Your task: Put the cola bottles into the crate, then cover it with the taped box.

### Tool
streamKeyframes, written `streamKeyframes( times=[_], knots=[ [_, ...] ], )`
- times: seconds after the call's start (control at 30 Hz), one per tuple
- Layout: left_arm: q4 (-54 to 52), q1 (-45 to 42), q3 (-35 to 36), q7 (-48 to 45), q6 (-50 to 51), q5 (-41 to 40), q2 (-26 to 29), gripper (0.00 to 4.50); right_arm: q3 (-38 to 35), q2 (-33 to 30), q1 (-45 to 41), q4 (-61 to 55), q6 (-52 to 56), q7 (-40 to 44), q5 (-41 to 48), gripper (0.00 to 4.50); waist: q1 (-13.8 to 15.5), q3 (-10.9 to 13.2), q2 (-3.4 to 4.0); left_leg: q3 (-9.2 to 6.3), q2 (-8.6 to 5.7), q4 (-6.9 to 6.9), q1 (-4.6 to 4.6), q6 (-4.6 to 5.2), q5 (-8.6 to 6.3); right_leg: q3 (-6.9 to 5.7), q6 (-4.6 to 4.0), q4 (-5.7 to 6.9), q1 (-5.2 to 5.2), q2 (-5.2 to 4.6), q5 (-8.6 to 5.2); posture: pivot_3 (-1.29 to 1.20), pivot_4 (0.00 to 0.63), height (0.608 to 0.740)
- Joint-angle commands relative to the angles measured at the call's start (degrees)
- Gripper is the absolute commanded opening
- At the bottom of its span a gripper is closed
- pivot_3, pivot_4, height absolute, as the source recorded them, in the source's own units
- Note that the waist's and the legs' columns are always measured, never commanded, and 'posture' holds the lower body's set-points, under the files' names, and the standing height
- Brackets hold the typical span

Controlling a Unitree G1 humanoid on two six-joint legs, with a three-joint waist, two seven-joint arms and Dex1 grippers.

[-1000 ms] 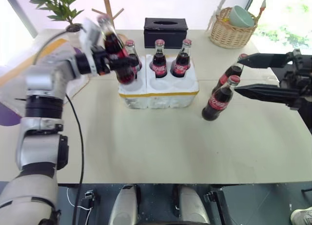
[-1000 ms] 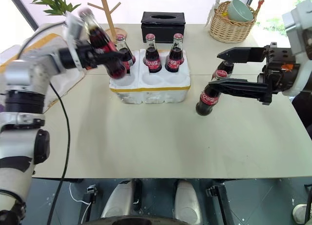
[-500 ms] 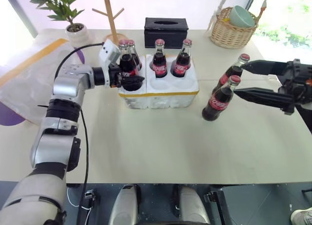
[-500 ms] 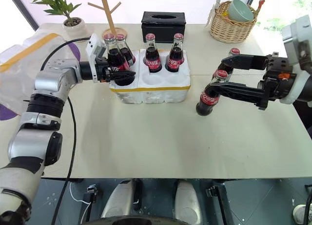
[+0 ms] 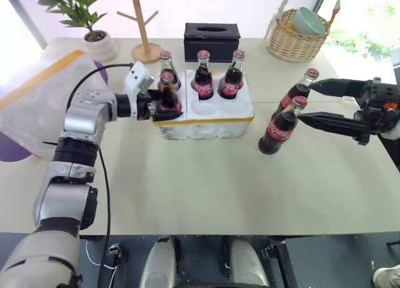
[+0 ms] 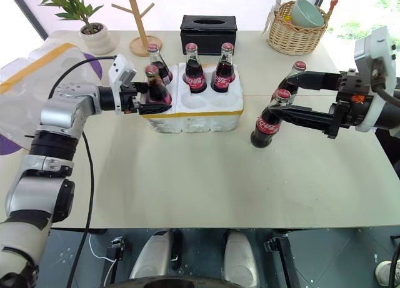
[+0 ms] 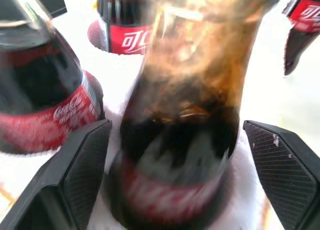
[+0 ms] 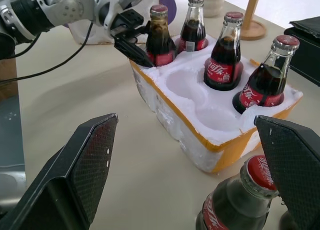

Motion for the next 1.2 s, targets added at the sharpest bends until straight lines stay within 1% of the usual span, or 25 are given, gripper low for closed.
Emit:
streamKeyframes(
  times=[0.03, 0.1, 0.23, 0.3, 0.4, 0.5, 0.57, 0.63, 0.7, 0.77, 0.9, 1.1, 1.2],
  knots=[
    [-8.53, -1.3, 7.22, -2.57, 9.12, -7.75, 5.7, 4.47, -4.86, -1.24, 2.36, 1.06, -0.46, 1.0, -1.05, 4.5, 0.02, 0.01, -0.01, 0.0, 0.0, 0.0, 0.0, 0.0, 0.0, 0.0, 0.0, 0.0, 0.0, 0.0, 0.0, 0.0, 0.15, 0.736],
    [-11.92, -1.93, 10.4, -3.22, 14.78, -11.89, 8.95, 4.47, -7.75, -1.58, 4.76, 1.72, -0.08, 1.31, -1.68, 4.5, 0.04, 0.0, 0.0, 0.0, 0.0, 0.0, 0.0, 0.0, 0.0, 0.01, 0.0, 0.0, 0.0, 0.0, 0.0, 0.0, 0.15, 0.736],
    [-18.8, -1.36, 15.2, -6.41, 25.25, -20.13, 17.07, 4.47, -16.08, -1.53, 13.17, 2.04, 2.06, 2.21, -3.67, 4.5, 0.24, 0.0, 0.0, -0.01, 0.0, -0.01, 0.02, 0.0, 0.0, 0.0, 0.01, 0.0, 0.04, 0.0, 0.0, 0.0, 0.15, 0.736],
    [-25.79, 3.12, 15.83, -8.42, 27.82, -23.26, 20.65, 4.47, -20.07, 0.61, 17.73, 0.81, 3.72, 1.58, -3.33, 4.5, 0.22, -0.01, 0.01, -0.01, -0.01, 0.01, 0.04, 0.0, 0.0, 0.0, 0.01, -0.01, 0.09, -0.01, 0.0, 0.0, 0.15, 0.736],
    [-34.38, 10.16, 15.76, -9.01, 27.68, -25.32, 23.18, 4.47, -21.97, 4.47, 23.72, -2.85, 2.32, -0.47, -5.04, 4.5, 0.23, -0.07, 0.02, -0.01, 0.0, -0.06, 0.3, 0.0, 0.0, 0.0, 0.0, -0.07, 0.37, -0.01, -0.01, 0.0, 0.15, 0.736],
    [-41.67, 16.92, 14.59, -6.0, 25.26, -24.86, 21.93, 4.47, -19.02, 12.4, 27.59, -8.49, 0.48, -7.12, -6.05, 4.5, 0.16, -0.07, 0.01, -0.05, 0.02, -0.04, 0.47, -0.01, 0.0, -0.01, -0.01, -0.05, 0.56, 0.02, -0.02, 0.0, 0.15, 0.736],
    [-44.62, 19.81, 13.69, -1.95, 24.66, -24.55, 19.05, 4.47, -14.96, 20.57, 27.31, -11.13, -1.24, -15.24, -7.52, 4.5, 0.14, -0.08, 0.0, -0.06, 0.03, -0.04, 0.64, -0.01, 0.0, 0.0, -0.02, -0.08, 0.71, 0.02, -0.03, 0.0, 0.15, 0.736],
    [-46.48, 22.14, 12.32, 1.18, 22.81, -22.96, 17.0, 4.47, -11.6, 26.86, 26.49, -12.68, -3.0, -21.4, -9.28, 4.5, 0.12, -0.08, 0.01, -0.06, 0.02, -0.06, 0.87, -0.01, -0.01, 0.01, -0.04, -0.14, 0.95, 0.02, -0.04, 0.0, 0.15, 0.736],
    [-47.68, 23.75, 10.68, 3.83, 20.79, -20.98, 15.48, 4.47, -8.41, 30.72, 26.09, -13.34, -4.78, -25.32, -11.73, 4.5, 0.1, -0.06, 0.06, -0.04, 0.01, -0.08, 0.9, -0.01, -0.01, 0.06, -0.04, -0.13, 0.95, 0.01, -0.04, 0.0, 0.15, 0.736],
    [-48.29, 24.27, 10.11, 6.62, 20.55, -21.05, 13.45, 4.47, -5.46, 33.41, 25.57, -12.8, -7.1, -27.93, -14.12, 4.5, 0.2, -0.06, 0.06, -0.04, 0.01, -0.11, 0.9, -0.01, -0.01, 0.05, -0.04, -0.12, 0.94, 0.02, -0.04, 0.0, 0.15, 0.736],
    [-49.58, 24.22, 10.53, 9.9, 21.16, -23.04, 10.3, 4.47, -1.09, 35.03, 23.52, -9.48, -10.25, -29.31, -16.99, 4.5, 0.18, -0.06, 0.06, -0.05, 0.0, -0.11, 0.89, -0.01, -0.01, 0.04, -0.03, -0.13, 0.95, 0.02, -0.04, 0.0, 0.15, 0.736],
    [-49.0, 23.31, 10.13, 11.56, 20.7, -23.36, 9.96, 4.47, 2.28, 34.46, 19.17, -2.84, -13.21, -27.99, -18.63, 4.5, 0.12, -0.06, 0.06, -0.05, 0.0, -0.13, 0.92, 0.0, -0.01, 0.04, -0.04, -0.11, 0.95, 0.03, -0.04, 0.0, 0.15, 0.736],
    [-48.9, 23.12, 9.19, 11.52, 19.8, -22.45, 10.23, 4.47, 4.97, 34.25, 17.67, 0.2, -15.79, -26.34, -20.81, 4.5, 0.17, -0.06, 0.06, -0.05, 0.0, -0.13, 0.92, -0.01, -0.01, 0.04, -0.03, -0.12, 0.95, 0.03, -0.04, 0.0, 0.15, 0.736]
  ],
)
